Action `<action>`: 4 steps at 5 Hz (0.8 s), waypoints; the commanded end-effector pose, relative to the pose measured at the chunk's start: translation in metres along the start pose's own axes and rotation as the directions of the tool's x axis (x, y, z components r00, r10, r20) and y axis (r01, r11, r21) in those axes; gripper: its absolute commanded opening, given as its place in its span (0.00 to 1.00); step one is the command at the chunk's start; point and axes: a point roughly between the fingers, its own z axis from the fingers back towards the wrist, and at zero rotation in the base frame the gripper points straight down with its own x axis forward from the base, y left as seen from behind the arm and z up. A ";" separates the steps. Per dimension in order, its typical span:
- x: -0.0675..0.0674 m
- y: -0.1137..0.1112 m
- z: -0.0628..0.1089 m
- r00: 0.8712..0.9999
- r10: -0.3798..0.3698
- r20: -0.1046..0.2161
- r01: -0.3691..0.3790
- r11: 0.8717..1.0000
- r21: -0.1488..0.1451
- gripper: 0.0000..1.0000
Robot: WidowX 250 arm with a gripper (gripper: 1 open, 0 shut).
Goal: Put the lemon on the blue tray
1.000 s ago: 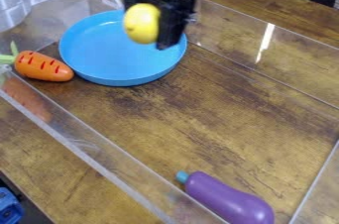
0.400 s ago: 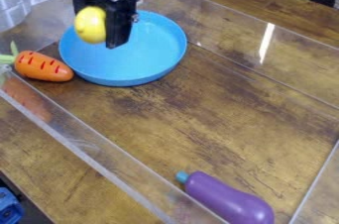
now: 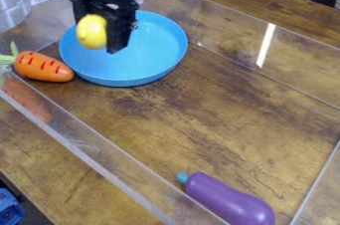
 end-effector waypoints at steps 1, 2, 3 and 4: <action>0.006 0.005 -0.001 0.996 -0.072 0.045 0.072 0.997 0.011 0.00; 0.009 0.016 0.000 0.998 -0.034 0.046 0.033 0.999 0.017 0.00; 0.011 0.028 0.001 0.999 -0.005 0.045 0.004 1.000 0.019 0.00; 0.013 0.034 -0.009 0.999 0.002 0.045 -0.003 1.000 0.017 0.00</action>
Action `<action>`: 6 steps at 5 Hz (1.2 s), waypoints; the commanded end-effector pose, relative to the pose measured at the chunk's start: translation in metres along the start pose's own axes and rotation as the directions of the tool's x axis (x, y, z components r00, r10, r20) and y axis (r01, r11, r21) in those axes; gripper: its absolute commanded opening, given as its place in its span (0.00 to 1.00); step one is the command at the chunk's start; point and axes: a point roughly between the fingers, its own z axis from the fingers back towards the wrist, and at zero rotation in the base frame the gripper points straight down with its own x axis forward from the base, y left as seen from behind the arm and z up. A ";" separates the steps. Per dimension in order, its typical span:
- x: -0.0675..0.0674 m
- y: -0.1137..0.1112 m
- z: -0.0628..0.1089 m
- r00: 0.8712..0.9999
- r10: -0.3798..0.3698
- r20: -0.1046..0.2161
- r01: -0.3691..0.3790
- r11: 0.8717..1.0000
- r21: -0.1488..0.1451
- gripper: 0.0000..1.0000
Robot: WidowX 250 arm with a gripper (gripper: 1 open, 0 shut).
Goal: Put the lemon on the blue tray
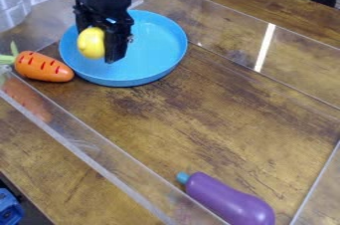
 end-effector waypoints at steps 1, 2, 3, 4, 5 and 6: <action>0.008 0.016 0.009 0.997 0.024 0.067 -0.026 0.999 0.020 0.00; 0.013 0.017 0.002 0.997 0.028 0.077 -0.029 0.999 0.017 0.00; 0.015 0.015 0.006 0.997 0.003 0.082 -0.004 1.000 0.013 0.00; 0.017 0.013 0.014 0.995 -0.023 0.094 0.022 1.000 0.009 0.00; 0.018 0.020 0.006 0.995 -0.004 0.103 0.003 1.000 0.004 0.00; 0.024 0.028 0.003 0.993 -0.032 0.115 0.033 0.999 -0.009 1.00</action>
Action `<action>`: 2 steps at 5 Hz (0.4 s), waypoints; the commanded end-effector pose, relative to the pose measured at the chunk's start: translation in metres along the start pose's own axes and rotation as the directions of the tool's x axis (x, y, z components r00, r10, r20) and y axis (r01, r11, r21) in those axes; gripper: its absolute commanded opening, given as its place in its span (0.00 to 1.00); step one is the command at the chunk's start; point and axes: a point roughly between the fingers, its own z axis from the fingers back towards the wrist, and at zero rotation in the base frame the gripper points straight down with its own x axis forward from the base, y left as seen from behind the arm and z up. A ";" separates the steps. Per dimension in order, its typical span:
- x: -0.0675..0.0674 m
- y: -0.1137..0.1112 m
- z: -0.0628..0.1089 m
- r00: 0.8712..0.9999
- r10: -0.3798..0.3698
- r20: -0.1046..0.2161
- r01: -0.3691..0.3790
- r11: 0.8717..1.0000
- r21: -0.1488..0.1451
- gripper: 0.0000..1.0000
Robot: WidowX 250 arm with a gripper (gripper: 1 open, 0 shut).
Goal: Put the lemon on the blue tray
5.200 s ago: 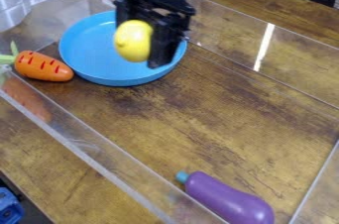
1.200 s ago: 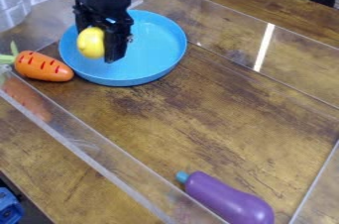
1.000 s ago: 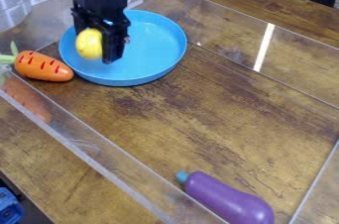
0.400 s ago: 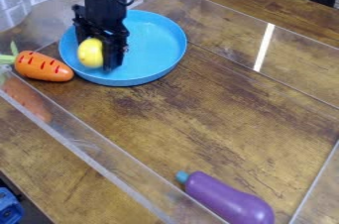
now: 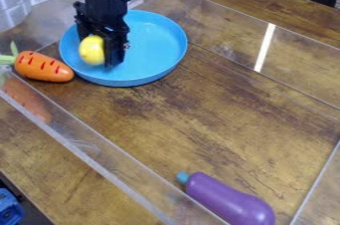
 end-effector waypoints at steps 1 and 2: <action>0.010 0.022 0.016 0.998 -0.012 0.063 0.012 1.000 0.011 1.00; 0.010 0.031 0.014 0.997 -0.023 0.070 0.023 1.000 0.001 1.00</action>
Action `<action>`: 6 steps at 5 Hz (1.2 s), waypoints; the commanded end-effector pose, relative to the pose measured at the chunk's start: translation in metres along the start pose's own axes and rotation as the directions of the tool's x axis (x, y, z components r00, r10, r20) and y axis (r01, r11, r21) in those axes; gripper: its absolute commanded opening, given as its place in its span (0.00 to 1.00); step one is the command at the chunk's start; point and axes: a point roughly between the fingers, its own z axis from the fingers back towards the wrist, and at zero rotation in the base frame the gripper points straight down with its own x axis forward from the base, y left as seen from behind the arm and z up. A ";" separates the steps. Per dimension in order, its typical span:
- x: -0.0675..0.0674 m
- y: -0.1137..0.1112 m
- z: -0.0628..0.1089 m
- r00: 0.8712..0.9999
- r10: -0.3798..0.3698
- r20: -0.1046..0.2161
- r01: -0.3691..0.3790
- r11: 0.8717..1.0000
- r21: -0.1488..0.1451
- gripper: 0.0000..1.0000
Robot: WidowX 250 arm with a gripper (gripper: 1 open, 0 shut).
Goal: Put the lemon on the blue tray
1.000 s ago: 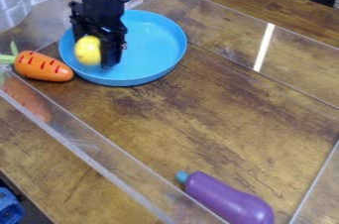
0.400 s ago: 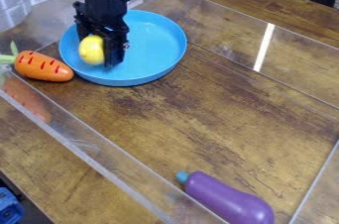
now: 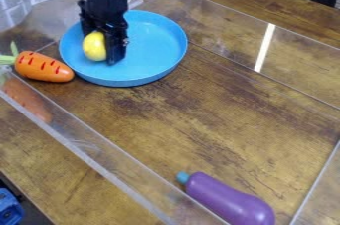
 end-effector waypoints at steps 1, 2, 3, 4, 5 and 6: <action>0.003 0.021 0.016 0.998 -0.003 0.060 0.001 1.000 0.023 1.00; 0.008 0.014 0.009 0.997 0.004 0.075 -0.006 1.000 0.023 1.00; 0.012 0.007 0.004 0.996 0.013 0.086 -0.015 1.000 0.020 0.00; 0.010 0.010 0.002 0.995 -0.038 0.095 0.036 0.999 0.014 0.00; 0.009 0.012 0.000 0.990 -0.089 0.105 0.089 0.996 0.009 0.00; 0.008 0.014 -0.003 0.984 -0.139 0.113 0.140 0.990 0.005 0.00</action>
